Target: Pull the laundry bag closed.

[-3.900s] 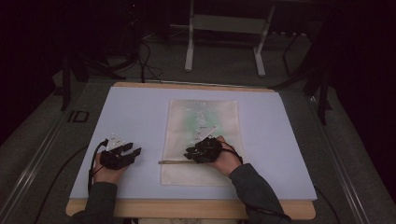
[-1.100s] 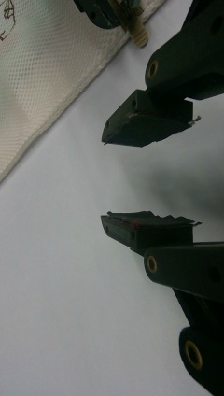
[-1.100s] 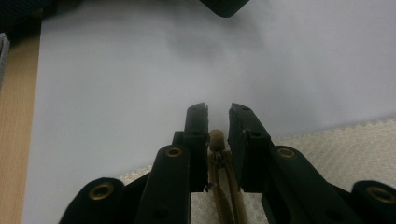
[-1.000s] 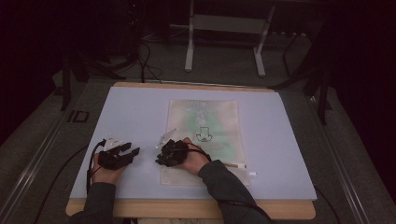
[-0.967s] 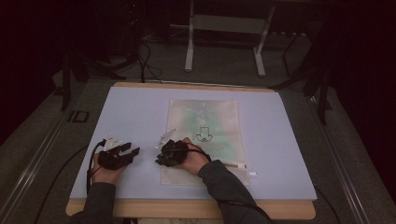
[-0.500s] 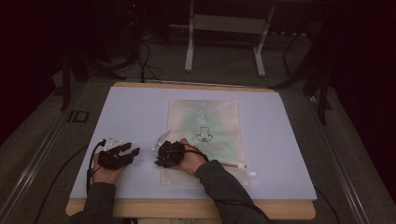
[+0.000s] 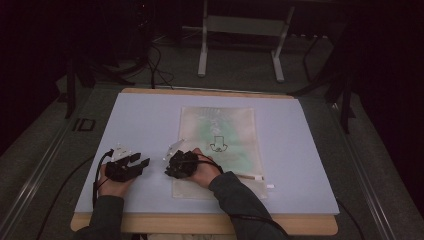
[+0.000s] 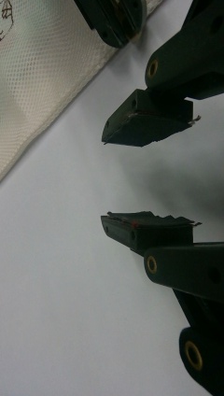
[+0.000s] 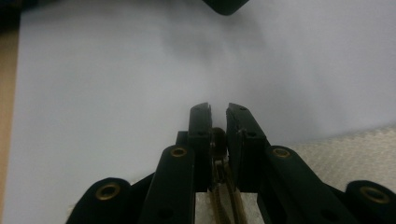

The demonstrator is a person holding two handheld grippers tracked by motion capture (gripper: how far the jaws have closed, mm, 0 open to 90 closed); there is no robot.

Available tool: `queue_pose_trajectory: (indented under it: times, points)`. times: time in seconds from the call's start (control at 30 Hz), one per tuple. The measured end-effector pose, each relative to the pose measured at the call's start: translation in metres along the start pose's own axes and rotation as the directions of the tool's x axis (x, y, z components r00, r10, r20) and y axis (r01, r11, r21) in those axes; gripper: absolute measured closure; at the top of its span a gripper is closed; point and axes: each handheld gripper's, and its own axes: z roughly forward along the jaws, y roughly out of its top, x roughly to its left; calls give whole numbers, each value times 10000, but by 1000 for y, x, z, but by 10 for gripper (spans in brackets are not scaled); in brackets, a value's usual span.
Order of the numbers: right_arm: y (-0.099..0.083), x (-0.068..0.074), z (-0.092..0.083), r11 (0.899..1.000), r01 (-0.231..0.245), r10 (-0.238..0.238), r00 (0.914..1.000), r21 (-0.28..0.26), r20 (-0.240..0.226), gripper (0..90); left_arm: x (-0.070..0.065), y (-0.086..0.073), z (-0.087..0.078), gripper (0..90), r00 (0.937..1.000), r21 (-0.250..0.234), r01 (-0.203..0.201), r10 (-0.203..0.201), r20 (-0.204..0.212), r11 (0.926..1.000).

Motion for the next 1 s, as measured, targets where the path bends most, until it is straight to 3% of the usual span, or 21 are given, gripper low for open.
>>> queue_pose_trajectory:
  times: [0.23,0.53,0.77,1.0]
  points:
    - [-8,0,-14,9995,-98,103,9999,-314,134,809,0,0,0,531,10000,1,-13,13,-8,10000]
    - [-21,-4,-19,9982,-392,395,9992,-456,49,801,-1,0,1,531,10000,78,-68,68,4,9999]
    - [-8,-1,-10,9994,-239,239,9997,-245,5,737,-1,0,1,529,10000,72,-69,69,32,10000]
    - [-2,2,7,9993,-30,25,9999,380,118,693,0,0,1,529,10000,24,-39,39,32,10000]
